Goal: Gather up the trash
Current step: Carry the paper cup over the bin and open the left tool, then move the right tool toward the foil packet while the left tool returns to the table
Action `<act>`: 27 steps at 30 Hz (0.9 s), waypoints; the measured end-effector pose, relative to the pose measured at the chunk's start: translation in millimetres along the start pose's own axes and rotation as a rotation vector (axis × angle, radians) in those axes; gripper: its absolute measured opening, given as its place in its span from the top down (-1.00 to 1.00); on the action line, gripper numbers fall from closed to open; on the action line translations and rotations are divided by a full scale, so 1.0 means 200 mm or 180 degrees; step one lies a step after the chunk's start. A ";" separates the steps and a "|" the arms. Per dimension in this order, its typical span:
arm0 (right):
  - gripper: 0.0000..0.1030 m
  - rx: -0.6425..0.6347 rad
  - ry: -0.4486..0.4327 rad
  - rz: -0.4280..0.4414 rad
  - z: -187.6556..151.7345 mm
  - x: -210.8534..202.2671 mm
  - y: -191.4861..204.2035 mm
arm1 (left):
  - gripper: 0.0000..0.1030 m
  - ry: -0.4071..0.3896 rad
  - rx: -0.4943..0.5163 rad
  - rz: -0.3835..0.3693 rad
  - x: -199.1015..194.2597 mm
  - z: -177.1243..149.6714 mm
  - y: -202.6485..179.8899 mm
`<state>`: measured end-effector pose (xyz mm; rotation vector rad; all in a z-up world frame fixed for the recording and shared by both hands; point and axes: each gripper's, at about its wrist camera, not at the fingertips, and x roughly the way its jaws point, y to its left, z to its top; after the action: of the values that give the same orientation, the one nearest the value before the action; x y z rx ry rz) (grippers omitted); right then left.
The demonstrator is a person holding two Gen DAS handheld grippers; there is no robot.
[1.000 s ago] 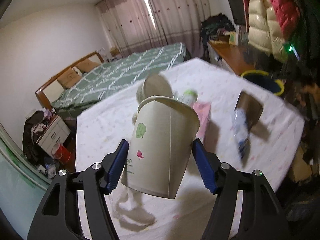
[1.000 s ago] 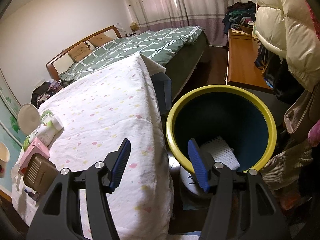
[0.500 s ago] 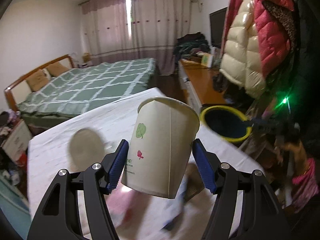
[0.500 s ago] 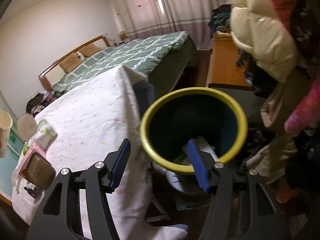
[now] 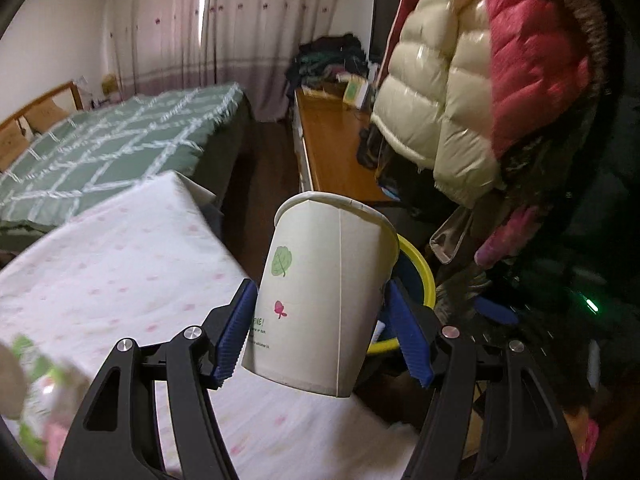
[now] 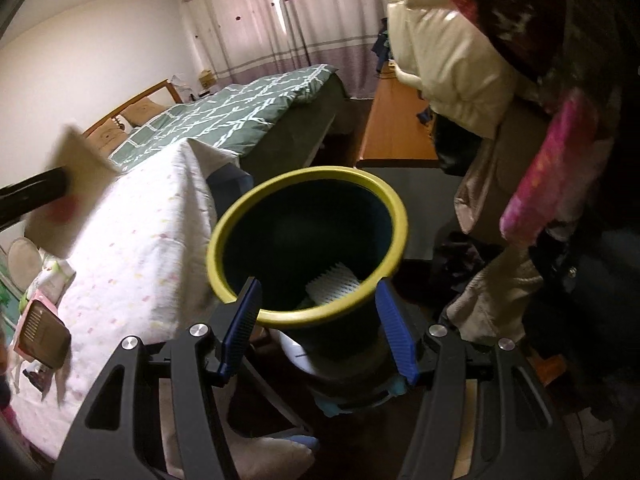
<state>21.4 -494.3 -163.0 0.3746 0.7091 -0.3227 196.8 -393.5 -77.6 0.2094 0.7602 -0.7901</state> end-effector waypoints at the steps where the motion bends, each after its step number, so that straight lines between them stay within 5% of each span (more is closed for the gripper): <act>1: -0.11 0.0018 0.0006 -0.0016 -0.01 0.00 -0.02 | -0.28 0.0053 -0.0008 -0.0002 0.08 0.02 -0.02; 8: -0.11 0.0154 0.0101 -0.0085 -0.06 0.01 -0.14 | -0.36 0.0330 0.0035 0.0066 0.50 0.11 -0.15; 11: -0.11 0.0186 0.0139 -0.0099 -0.08 0.02 -0.18 | -0.66 0.0364 -0.0001 0.0126 0.61 0.12 -0.17; 14: -0.11 0.0204 0.0154 -0.0102 -0.09 0.02 -0.20 | -0.70 0.0343 -0.0051 0.0174 0.66 0.13 -0.16; 19: -0.11 0.0211 0.0160 -0.0081 -0.11 0.01 -0.20 | -0.70 0.0167 -0.0211 0.0065 0.47 0.12 -0.13; 27: -0.11 0.0089 0.0247 0.0027 -0.14 0.04 -0.07 | -0.81 -0.0345 -0.0394 -0.0202 -0.21 0.01 0.00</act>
<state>5.2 -495.7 -190.4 0.4182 0.7795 -0.3115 178.5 -371.0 -46.7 0.0311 0.7133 -0.8049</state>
